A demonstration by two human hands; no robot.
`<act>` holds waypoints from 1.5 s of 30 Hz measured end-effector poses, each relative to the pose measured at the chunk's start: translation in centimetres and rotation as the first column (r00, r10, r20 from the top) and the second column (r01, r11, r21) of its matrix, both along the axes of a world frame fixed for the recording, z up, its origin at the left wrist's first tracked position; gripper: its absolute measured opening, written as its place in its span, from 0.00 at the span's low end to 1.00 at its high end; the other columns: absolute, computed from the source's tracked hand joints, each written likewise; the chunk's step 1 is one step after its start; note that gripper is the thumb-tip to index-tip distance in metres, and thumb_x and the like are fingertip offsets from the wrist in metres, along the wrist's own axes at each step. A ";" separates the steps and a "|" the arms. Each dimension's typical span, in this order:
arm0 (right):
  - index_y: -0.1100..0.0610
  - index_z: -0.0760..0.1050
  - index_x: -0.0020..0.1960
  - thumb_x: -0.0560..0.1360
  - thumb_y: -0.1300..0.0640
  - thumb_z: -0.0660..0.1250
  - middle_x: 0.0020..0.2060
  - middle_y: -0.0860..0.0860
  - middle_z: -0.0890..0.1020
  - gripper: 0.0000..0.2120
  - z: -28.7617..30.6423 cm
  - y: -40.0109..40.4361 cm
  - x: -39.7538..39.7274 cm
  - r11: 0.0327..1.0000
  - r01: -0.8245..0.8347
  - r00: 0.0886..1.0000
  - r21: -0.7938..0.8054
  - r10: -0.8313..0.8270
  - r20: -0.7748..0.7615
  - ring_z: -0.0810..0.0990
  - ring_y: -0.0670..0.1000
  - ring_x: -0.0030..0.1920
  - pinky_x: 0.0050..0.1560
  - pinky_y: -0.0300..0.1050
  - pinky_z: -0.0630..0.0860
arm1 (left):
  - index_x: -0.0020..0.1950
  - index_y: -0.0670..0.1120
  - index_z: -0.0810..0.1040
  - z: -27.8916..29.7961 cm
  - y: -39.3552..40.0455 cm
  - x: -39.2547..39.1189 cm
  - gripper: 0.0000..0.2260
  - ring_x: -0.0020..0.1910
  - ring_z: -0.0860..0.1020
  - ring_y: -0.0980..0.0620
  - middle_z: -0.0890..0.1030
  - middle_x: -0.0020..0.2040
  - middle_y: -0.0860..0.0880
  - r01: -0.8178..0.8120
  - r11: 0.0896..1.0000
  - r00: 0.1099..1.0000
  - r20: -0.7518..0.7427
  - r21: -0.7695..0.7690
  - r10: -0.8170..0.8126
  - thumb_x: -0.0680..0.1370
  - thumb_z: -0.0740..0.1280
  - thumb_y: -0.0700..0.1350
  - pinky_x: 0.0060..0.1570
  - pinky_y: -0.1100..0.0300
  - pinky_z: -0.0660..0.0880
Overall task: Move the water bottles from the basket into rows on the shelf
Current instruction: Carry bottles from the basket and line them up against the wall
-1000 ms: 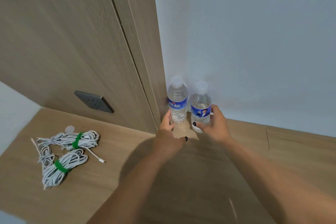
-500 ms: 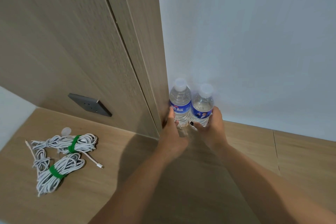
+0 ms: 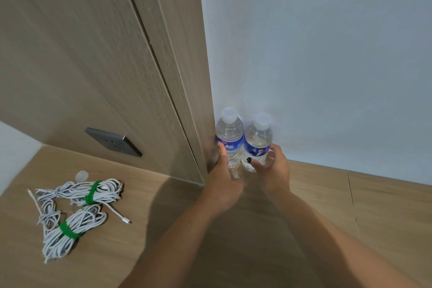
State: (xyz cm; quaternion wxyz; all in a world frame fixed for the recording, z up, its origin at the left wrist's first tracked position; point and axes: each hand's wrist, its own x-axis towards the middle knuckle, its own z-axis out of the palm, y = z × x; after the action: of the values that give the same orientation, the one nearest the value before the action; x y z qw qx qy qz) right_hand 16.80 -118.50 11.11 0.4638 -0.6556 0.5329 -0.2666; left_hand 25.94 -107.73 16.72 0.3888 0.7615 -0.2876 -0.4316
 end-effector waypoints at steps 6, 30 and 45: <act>0.51 0.72 0.60 0.67 0.57 0.75 0.52 0.51 0.80 0.24 0.8 -0.1 -0.2 0.999 -0.037 0.998 0.030 0.039 -0.049 0.78 0.55 0.53 0.51 0.48 0.74 | 0.78 0.56 0.36 0.5 0.2 0.0 0.47 0.66 0.61 0.65 0.60 0.68 0.63 0.004 1.000 0.999 -0.032 0.001 -0.004 0.72 0.67 0.38 0.64 0.64 0.66; 0.57 0.55 0.77 0.76 0.49 0.66 0.75 0.53 0.60 0.35 14.0 9.2 -5.8 0.701 -0.627 0.754 -0.340 0.436 -0.491 0.57 0.52 0.76 0.74 0.42 0.53 | 0.79 0.56 0.50 11.5 11.3 -1.0 0.38 0.69 0.70 0.46 0.59 0.78 0.55 0.245 0.968 0.832 0.524 -0.053 -0.182 0.75 0.68 0.47 0.69 0.51 0.68; 0.56 0.47 0.79 0.77 0.37 0.57 0.79 0.51 0.48 0.40 18.4 13.7 -7.3 0.463 -0.817 0.558 -0.344 0.483 -0.675 0.42 0.55 0.79 0.78 0.53 0.49 | 0.79 0.51 0.40 14.9 21.9 -3.9 0.38 0.78 0.41 0.56 0.42 0.80 0.53 0.116 0.989 0.624 0.768 0.089 -0.142 0.79 0.60 0.59 0.77 0.55 0.46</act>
State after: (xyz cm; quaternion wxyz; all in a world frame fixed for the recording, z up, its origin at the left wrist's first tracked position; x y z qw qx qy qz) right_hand 9.45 -104.77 29.55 0.1333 -0.9690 0.2030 -0.0463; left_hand 22.01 -85.83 31.63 0.1846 0.8560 -0.4732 -0.0957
